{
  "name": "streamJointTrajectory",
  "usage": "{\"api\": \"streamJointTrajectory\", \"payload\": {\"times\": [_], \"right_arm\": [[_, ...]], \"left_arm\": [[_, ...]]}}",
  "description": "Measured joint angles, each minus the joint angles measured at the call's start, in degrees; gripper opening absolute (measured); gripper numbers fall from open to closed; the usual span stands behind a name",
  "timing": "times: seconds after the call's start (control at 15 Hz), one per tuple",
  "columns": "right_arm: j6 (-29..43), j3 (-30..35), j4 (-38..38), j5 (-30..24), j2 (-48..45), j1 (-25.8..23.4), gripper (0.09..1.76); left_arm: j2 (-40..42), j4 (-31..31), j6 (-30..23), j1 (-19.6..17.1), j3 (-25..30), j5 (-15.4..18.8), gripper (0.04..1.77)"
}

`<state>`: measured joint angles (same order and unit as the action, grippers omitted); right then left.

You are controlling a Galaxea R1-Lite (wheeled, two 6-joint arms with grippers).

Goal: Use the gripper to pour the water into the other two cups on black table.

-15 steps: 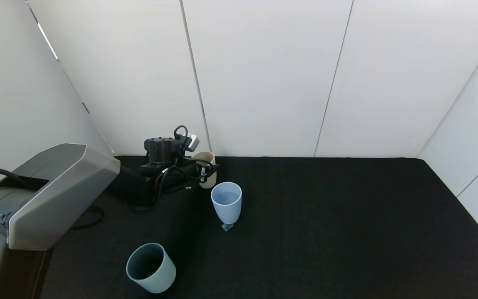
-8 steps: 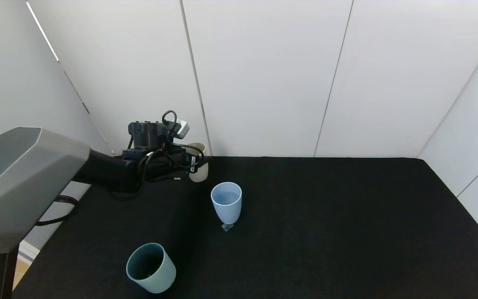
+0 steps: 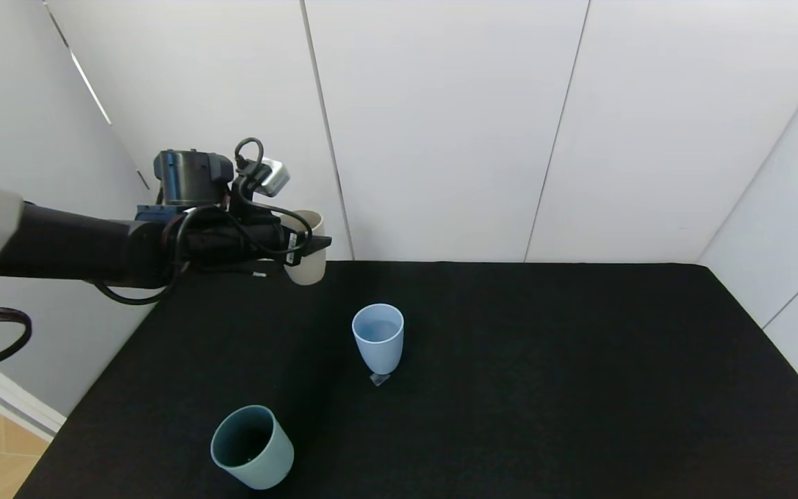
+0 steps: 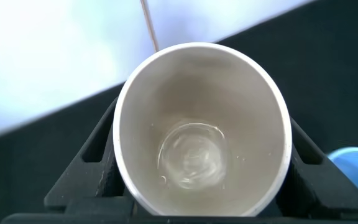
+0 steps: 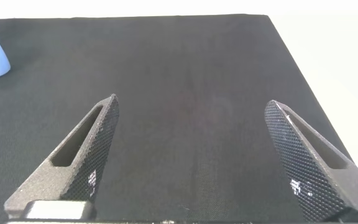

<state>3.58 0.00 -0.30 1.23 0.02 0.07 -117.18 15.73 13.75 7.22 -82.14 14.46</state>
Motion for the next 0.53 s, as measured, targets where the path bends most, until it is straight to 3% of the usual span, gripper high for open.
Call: {"api": "streamJointTrajectory", "payload": {"times": [0.33,0.53], "right_arm": [[-0.01,0.00,-0.02,-0.02,0.00,0.00,1.71],[0.00,0.00,-0.02,0.00,0.00,0.00,1.71]], "left_arm": [[9.79,-10.39,1.54,-0.57,0.33,0.21,1.29],[15.91,-14.46,3.61,-3.86,1.35,0.23,1.29]]}}
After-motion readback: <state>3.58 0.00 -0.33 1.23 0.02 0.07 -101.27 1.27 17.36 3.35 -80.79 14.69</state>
